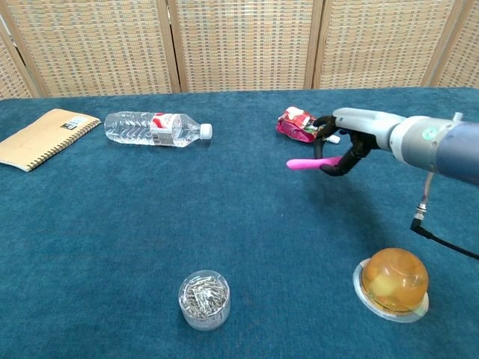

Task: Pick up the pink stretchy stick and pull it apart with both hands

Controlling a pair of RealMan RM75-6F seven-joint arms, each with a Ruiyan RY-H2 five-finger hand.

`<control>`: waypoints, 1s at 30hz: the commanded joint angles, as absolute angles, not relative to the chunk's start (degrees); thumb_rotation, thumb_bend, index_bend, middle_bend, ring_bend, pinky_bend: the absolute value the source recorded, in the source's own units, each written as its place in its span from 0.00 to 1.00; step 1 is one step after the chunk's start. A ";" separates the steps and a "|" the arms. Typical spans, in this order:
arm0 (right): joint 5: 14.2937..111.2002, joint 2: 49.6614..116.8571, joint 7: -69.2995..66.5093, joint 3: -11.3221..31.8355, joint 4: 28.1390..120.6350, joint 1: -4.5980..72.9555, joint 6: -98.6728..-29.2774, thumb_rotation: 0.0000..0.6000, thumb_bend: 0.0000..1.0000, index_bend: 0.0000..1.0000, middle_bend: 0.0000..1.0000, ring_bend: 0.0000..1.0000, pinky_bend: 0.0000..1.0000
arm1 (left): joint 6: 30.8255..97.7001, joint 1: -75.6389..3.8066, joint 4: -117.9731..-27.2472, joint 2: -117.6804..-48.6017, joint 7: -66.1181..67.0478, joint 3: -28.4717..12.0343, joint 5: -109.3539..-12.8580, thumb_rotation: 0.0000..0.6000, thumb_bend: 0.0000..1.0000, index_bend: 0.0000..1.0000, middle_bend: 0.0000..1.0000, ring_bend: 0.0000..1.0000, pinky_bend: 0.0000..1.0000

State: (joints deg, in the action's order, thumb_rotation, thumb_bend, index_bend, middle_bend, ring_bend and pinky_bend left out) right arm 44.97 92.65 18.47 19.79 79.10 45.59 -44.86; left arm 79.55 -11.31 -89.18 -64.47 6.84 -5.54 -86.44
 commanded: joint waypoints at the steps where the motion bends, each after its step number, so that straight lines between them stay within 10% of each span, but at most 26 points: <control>1: 37.48 92.21 22.12 22.13 82.79 49.95 -44.02 1.00 0.60 0.66 0.07 0.00 0.00 | 77.40 -15.15 -87.28 -64.31 5.17 -7.30 -89.05 1.00 0.00 0.00 0.00 0.00 0.00; 15: 14.88 96.35 24.21 27.22 81.88 61.50 -46.23 1.00 0.60 0.66 0.08 0.00 0.00 | 70.66 -30.08 -77.44 -71.88 -0.53 -10.84 -96.24 1.00 0.00 0.10 0.00 0.00 0.00; 30: 12.30 97.17 20.86 26.58 83.95 62.57 -47.59 1.00 0.60 0.67 0.09 0.00 0.00 | 66.65 -41.37 -64.28 -91.06 -7.45 -10.98 -96.86 1.00 0.05 0.35 0.00 0.00 0.00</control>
State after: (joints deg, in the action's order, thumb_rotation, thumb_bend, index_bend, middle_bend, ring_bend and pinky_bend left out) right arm 12.24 97.08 21.15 26.61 83.79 62.62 -47.62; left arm 67.38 -39.73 -66.26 -88.40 -5.73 -10.80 -97.58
